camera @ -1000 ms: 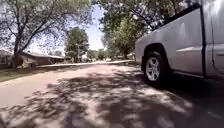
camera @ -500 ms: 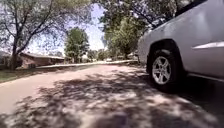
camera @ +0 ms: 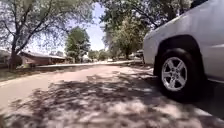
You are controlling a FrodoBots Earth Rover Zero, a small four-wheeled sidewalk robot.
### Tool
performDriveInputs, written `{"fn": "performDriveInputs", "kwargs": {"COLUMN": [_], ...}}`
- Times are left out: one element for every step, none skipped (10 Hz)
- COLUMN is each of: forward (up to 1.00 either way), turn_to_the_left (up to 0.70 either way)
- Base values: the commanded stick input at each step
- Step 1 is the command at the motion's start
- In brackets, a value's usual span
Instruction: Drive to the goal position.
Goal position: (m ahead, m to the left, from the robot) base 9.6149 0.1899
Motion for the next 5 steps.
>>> {"fn": "performDriveInputs", "kwargs": {"forward": [0.70, 0.70, 0.70, 0.70, 0.70], "turn_to_the_left": [0.00, 0.00, 0.00, 0.00, 0.00]}}
